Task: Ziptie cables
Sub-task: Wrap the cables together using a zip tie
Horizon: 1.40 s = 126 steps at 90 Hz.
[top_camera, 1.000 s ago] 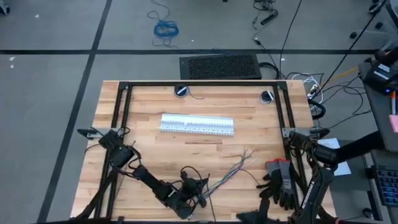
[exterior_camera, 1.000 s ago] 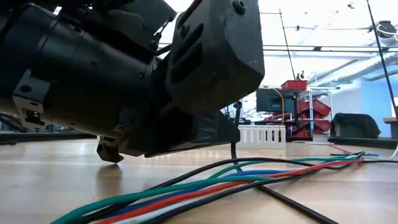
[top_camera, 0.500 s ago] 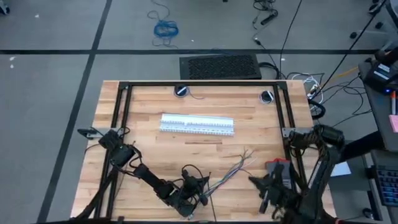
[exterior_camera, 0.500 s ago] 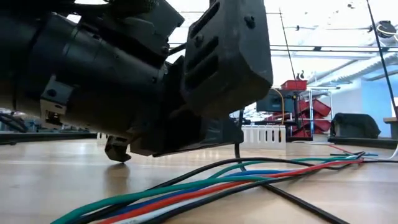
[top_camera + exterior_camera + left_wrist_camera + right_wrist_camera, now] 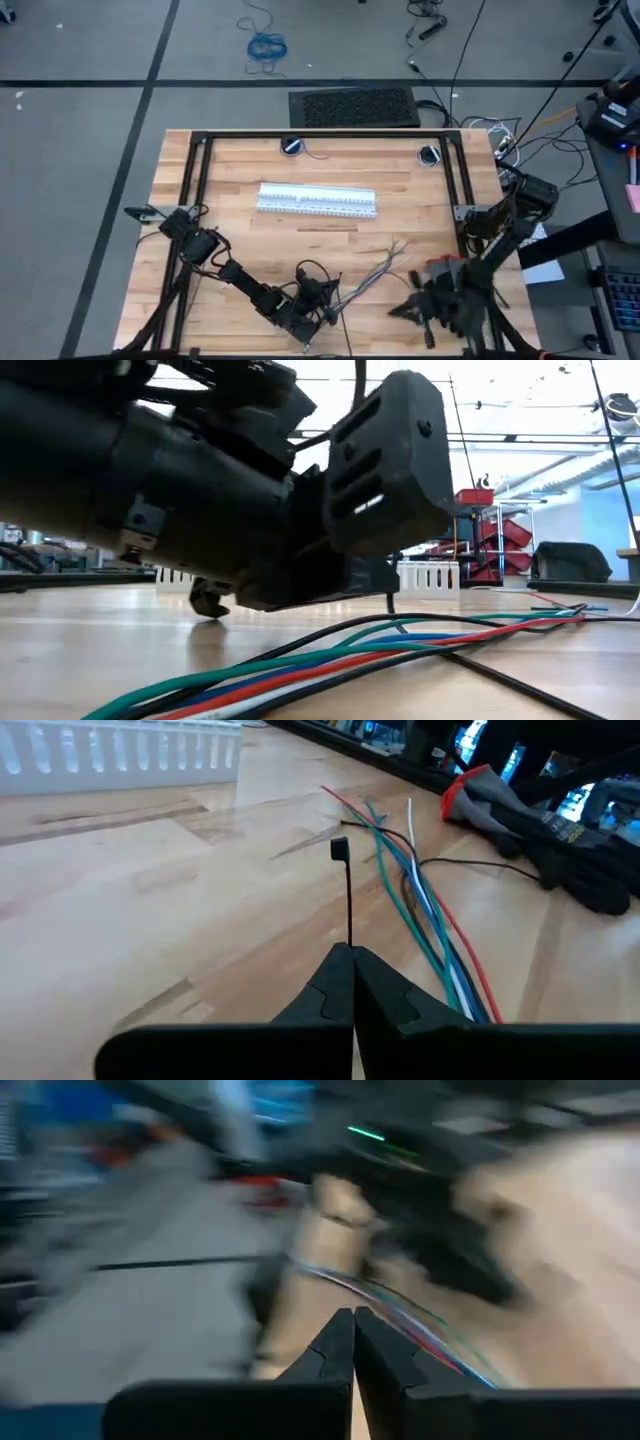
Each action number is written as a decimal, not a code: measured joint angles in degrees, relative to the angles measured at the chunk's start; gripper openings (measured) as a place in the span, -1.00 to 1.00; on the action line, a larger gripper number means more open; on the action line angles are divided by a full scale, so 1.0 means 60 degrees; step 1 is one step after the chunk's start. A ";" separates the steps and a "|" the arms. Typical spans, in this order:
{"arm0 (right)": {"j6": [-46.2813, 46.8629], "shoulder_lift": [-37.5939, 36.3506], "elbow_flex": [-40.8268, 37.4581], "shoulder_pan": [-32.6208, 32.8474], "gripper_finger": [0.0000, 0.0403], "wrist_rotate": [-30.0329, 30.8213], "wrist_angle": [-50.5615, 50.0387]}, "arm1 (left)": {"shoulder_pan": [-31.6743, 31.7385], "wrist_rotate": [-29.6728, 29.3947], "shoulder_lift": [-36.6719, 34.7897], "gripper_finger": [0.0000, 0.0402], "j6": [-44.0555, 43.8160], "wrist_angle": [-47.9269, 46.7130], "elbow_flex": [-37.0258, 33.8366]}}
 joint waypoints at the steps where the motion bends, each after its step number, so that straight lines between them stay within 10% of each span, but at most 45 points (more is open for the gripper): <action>1: -0.0052 0.0070 0.0029 -0.0068 -1.00 -0.0122 0.0037 | 0.0005 0.0001 0.0000 -1.00 0.0000 -0.0002 0.0000; 57: -0.1649 0.5632 0.7745 0.0360 -0.74 0.0737 -0.7994 | -0.0366 -0.0147 0.0000 -1.00 -0.0073 -0.0008 0.0000; 91: -0.3090 0.6388 0.8095 0.0456 -0.24 0.1068 -0.8125 | -0.0354 -0.0202 0.0000 -1.00 -0.0099 0.0023 0.0000; 126: -0.3919 0.6409 0.8095 -0.0089 -0.25 0.0703 -0.6713 | -0.0350 -0.0217 0.0000 -1.00 -0.0095 0.0070 0.0000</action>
